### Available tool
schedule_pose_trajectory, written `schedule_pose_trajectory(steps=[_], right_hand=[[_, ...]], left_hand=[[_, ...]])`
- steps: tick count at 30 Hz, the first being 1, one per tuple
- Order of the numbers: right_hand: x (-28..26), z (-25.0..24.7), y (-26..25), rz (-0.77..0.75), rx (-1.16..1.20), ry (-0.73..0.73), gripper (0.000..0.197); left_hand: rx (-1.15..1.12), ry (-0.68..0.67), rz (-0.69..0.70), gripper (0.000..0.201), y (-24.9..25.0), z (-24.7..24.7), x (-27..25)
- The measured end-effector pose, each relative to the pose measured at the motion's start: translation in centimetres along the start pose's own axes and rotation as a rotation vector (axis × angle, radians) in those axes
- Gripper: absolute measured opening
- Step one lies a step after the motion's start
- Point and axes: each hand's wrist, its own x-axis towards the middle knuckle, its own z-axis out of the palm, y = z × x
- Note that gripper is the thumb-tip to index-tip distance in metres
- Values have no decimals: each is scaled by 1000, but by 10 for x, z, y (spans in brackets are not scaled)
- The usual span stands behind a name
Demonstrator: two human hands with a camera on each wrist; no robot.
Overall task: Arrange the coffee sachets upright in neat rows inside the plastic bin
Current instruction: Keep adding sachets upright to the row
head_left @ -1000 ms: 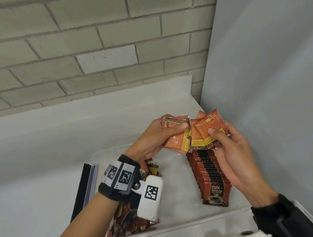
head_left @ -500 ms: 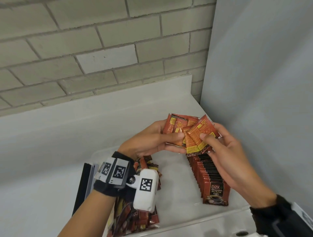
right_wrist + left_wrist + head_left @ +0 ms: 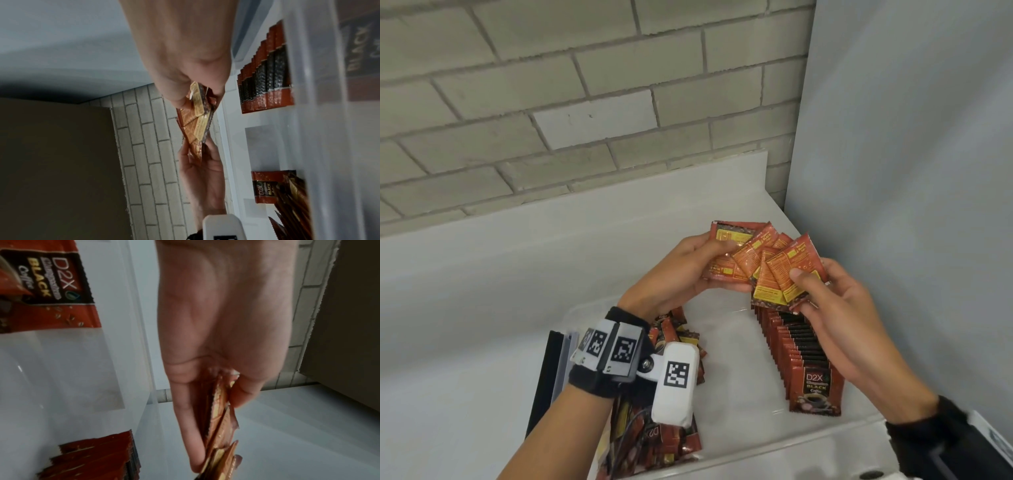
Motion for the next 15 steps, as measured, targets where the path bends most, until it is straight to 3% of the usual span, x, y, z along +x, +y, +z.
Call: schedule_pose_trajectory(steps=[9,15], right_hand=[[-3,3,-2,-2,-10,11,20],[-6,6,-2,12,-55,-75,34]], left_hand=[[116,-20,103,40,-4,0,-1],[243,-23,94,32,-5,7,-2]])
